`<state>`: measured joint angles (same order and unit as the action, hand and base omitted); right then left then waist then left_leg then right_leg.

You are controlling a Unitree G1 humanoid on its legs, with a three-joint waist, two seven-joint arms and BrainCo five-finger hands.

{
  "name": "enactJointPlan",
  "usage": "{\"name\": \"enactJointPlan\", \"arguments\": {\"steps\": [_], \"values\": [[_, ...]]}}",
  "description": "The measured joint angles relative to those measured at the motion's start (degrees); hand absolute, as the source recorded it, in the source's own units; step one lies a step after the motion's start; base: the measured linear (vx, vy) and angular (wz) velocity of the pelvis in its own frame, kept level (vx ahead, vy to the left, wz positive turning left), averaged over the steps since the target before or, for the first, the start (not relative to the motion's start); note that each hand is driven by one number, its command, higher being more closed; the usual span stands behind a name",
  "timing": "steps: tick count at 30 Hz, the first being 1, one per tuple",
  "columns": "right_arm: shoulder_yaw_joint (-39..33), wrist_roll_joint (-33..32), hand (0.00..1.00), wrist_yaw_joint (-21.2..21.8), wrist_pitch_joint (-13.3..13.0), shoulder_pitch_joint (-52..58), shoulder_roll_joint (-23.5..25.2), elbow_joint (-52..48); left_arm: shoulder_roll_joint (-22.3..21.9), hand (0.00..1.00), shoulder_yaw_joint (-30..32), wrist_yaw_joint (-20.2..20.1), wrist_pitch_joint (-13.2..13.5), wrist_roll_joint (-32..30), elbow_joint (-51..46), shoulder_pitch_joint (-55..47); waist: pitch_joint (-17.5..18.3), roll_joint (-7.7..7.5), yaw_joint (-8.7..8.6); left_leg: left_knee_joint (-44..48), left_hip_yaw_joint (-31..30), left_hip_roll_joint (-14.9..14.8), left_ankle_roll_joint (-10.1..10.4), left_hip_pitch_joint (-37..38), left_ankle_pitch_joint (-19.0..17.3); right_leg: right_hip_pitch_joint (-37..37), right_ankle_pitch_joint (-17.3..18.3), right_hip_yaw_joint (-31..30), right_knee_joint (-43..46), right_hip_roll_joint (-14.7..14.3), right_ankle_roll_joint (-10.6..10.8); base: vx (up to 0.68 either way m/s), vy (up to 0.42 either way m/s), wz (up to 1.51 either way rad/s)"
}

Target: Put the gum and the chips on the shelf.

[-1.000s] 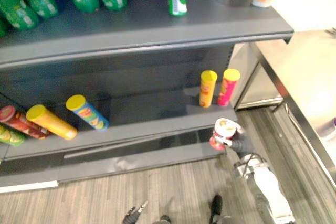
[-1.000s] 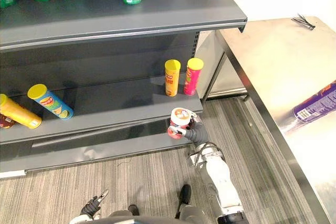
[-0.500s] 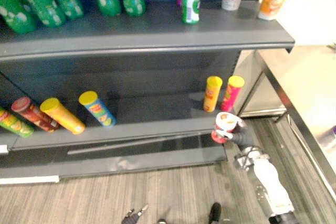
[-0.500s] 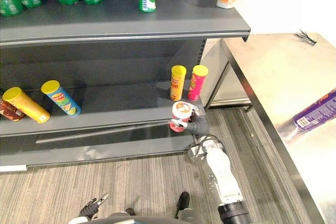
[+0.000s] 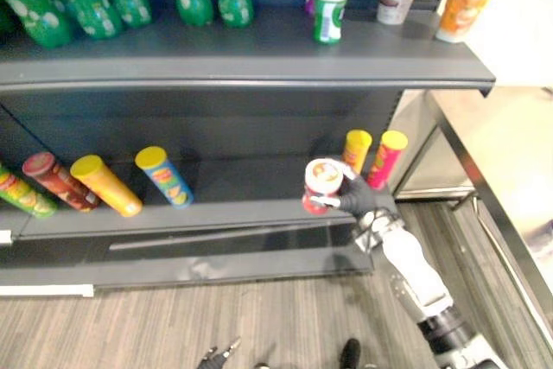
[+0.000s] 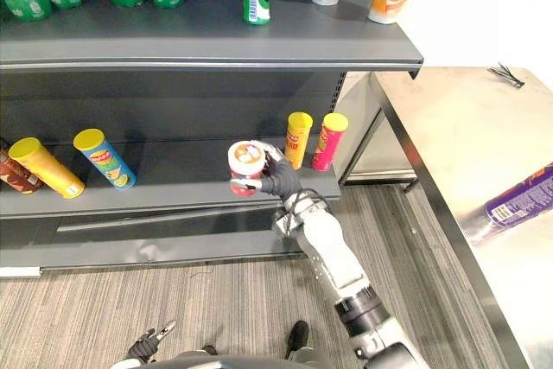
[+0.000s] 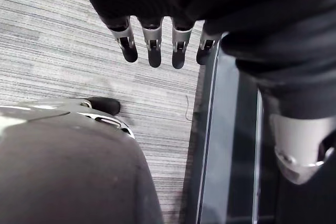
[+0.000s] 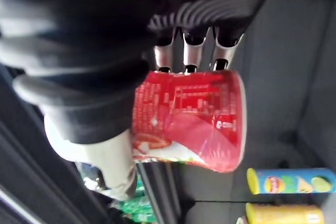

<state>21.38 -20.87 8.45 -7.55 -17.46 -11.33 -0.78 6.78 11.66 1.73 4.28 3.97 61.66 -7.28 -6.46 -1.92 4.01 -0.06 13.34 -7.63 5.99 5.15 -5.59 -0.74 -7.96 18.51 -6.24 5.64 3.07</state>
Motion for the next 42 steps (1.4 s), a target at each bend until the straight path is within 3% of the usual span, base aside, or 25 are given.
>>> {"name": "enactJointPlan", "arguments": {"steps": [5,13,18,27,31,42], "values": [[1.6,-0.6,1.0,-2.0,-0.1,-9.2,0.0,-0.8,0.2,0.0,0.1,0.4,-0.1,0.4,0.0,-0.1,0.6,-0.94,1.09,0.4,-0.2,0.0,-0.1,-0.1,0.1,0.1,-0.3,-0.1,0.0,0.0,-0.2,-0.01,0.0,0.0],[1.5,-0.6,1.0,-4.6,-0.1,-19.3,-0.2,0.5,0.2,0.0,1.3,0.6,-0.7,2.3,0.0,-0.8,1.1,-1.58,1.13,0.3,-1.3,-0.1,0.0,-0.7,0.4,0.1,-0.3,0.4,0.0,0.0,-0.1,0.0,0.001,0.04],[1.1,-0.5,1.0,-6.9,-0.1,-25.8,-1.7,6.2,0.2,0.0,1.3,0.6,-0.9,2.6,0.0,-1.1,1.2,-1.73,1.35,0.2,-1.5,-0.1,0.1,-0.8,0.9,0.0,-0.3,0.5,0.0,-0.1,-0.1,0.01,0.001,0.03],[-7.0,-0.4,1.0,-11.1,0.7,-39.3,-4.7,19.6,0.2,0.0,1.2,0.5,-1.1,2.6,-0.1,-1.4,1.2,-1.78,1.87,0.2,-1.4,-0.2,0.1,-0.9,0.9,-0.1,-0.3,0.5,0.0,-0.2,-0.2,0.0,0.0,0.0],[-7.6,-0.5,1.0,-13.2,1.3,-41.3,-6.6,22.7,0.3,0.0,1.0,0.5,-1.1,2.6,-0.2,-1.2,1.2,-1.79,2.52,0.1,-1.3,-0.2,0.1,-0.9,0.9,-0.2,-0.3,0.4,0.0,-0.3,-0.2,0.0,0.0,0.0],[-10.8,-0.4,1.0,-13.2,3.2,-44.3,-6.6,28.9,0.5,0.0,-0.2,0.5,-1.1,2.7,-0.5,-1.0,0.3,-1.89,2.67,0.1,-1.1,-0.2,0.1,-1.0,0.9,-0.4,-0.3,0.1,0.0,-0.3,-0.2,0.0,0.0,0.0]]}}
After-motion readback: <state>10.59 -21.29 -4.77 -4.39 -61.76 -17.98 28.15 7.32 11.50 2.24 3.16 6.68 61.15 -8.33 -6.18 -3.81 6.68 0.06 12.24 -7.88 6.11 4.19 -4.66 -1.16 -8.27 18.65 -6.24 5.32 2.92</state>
